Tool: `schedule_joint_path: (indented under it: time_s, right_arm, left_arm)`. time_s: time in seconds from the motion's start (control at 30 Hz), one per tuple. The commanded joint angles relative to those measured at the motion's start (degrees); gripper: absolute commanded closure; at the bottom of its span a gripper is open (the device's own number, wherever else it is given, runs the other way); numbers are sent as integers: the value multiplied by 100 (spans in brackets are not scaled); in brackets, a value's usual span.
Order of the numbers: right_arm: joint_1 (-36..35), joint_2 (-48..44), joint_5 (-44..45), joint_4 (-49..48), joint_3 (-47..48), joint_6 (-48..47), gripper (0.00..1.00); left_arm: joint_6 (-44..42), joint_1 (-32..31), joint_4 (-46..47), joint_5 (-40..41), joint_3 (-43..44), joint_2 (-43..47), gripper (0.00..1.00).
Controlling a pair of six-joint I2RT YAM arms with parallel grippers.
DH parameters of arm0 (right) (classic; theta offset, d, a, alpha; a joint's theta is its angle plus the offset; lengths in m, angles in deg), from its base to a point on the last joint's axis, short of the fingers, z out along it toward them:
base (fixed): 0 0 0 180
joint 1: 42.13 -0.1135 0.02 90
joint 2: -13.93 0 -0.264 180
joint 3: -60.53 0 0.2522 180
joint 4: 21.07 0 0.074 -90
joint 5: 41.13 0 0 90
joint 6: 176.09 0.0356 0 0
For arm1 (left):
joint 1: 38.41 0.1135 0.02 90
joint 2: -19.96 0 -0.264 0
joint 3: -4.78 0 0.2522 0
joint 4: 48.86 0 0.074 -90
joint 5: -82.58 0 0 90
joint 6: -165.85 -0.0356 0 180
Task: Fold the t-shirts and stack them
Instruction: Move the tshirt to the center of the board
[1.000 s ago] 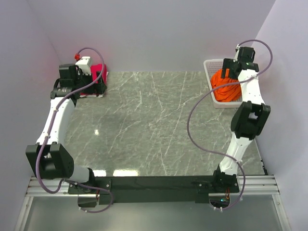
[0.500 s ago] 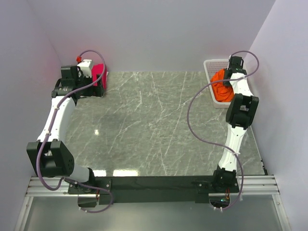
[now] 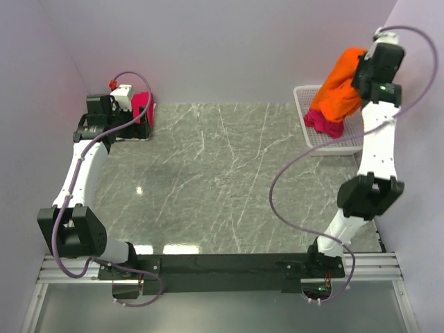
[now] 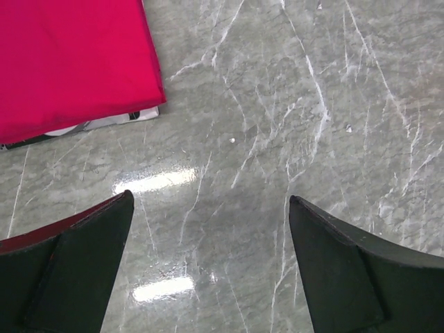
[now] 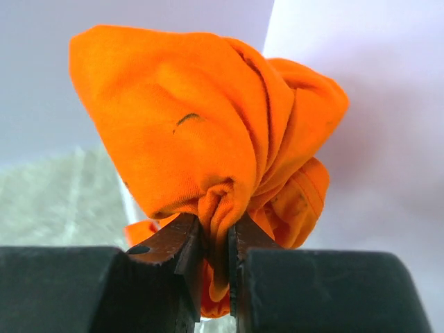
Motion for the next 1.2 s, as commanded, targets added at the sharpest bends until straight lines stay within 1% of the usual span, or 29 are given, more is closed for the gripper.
schedule_joint_path:
  time_s: [0.0, 0.13, 0.27, 0.33, 0.37, 0.43, 0.47, 0.5, 0.53, 0.57, 0.6, 0.63, 0.67, 0.7, 0.73, 0.77, 0.8, 0.83, 0.87, 0.9, 0.93, 0.97, 1.0, 1.03, 1.07, 1.1, 1.13, 1.17]
  right_arm:
    - [17, -588, -165, -252, 240, 52, 100]
    - [8, -1274, -710, -366, 381, -45, 100]
    - [-132, -1845, -1403, -455, 320, -167, 100]
    - [-237, -2179, -1877, -376, 171, -334, 100]
    - [-377, -2311, -1949, -332, -134, -448, 100]
    - [-1087, -2671, -1758, -113, -566, -1141, 100]
    - [-1352, -2794, -1365, -8, -1090, -1422, 100]
    - [-2042, -3022, -1248, 237, -1374, -2034, 100]
    - [-2318, -3137, -1142, 353, -1690, -2327, 100]
    - [-2582, -3251, -741, 397, -2363, -2556, 100]
    - [-2880, -3427, -581, 415, -2692, -2915, 100]
    - [-3353, -3472, -448, 459, -2982, -3084, 100]
    - [-3628, -3498, -299, 590, -3438, -3234, 100]
    - [-3848, -3473, -115, 652, -3651, -3444, 100]
    - [-4390, -3420, -26, 722, -3827, -3516, 100]
    - [-4665, -3359, 79, 767, -4151, -3569, 100]
    - [-4955, -3132, 333, 750, -4276, -3578, 100]
    - [-5306, -2990, 405, 749, -4355, -3526, 89]
    - [-5805, -2841, 379, 906, -4287, -3308, 75]
    - [-5993, -2509, 222, 1047, -4147, -3140, 61]
    - [-6056, -2366, -362, 1205, -3945, -2965, 6]
    - [-5987, -2252, -716, 1398, -3569, -2589, 6]
    - [-5864, -2103, -946, 1469, -3452, -2437, 6]
    - [-5715, -2075, -1427, 1514, -3381, -2288, 5]
    - [-5461, -2057, -1727, 1575, -3381, -2156, 5]
    - [-4937, -2075, -2061, 1689, -3450, -1945, 5]
    - [-4601, -2110, -2404, 1733, -3581, -1822, 5]
    - [-4354, -2154, -2859, 1769, -3922, -1725, 5]
  left_arm:
    - [123, -28, 234, -181, -31, 329, 1]
    - [123, -28, 251, -207, 4, 382, 0]
    - [378, -19, 225, -321, 127, 373, 1]
    - [404, -28, 207, -418, 198, 399, 1]
    - [413, -28, 216, -461, 215, 426, 1]
    - [413, -28, 216, -532, 242, 487, 0]
    - [413, -28, 207, -550, 259, 505, 1]
    - [422, -28, 190, -567, 286, 522, 1]
    - [422, -28, 146, -611, 303, 540, 1]
    - [439, -19, 111, -646, 321, 549, 1]
    - [440, -10, 76, -699, 356, 558, 0]
    - [466, -2, 15, -786, 365, 575, 1]
    - [510, 25, -3, -874, 374, 584, 1]
    - [536, 42, -12, -971, 365, 602, 0]
    - [580, 112, -4, -1050, 356, 619, 1]
    - [676, 165, 22, -1294, 330, 637, 0]
    - [712, 226, 23, -1453, 269, 628, 1]
    - [730, 297, 23, -1673, 233, 576, 1]
    - [782, 410, 5, -1901, 207, 532, 1]
    - [791, 455, -38, -2008, 189, 479, 1]
    - [783, 516, -91, -2096, 189, 331, 1]
    - [713, 613, -257, -2323, 198, 251, 1]
    - [625, 666, -372, -2482, 215, 181, 1]
    - [476, 684, -556, -2614, 233, 58, 1]
    - [5, 667, -688, -2763, 233, 31, 1]
    - [-165, 640, -811, -2982, 85, 39, 1]
    - [-306, 570, -795, -2984, -47, 161, 1]
    - [-655, 352, -751, -2976, -214, 258, 0]
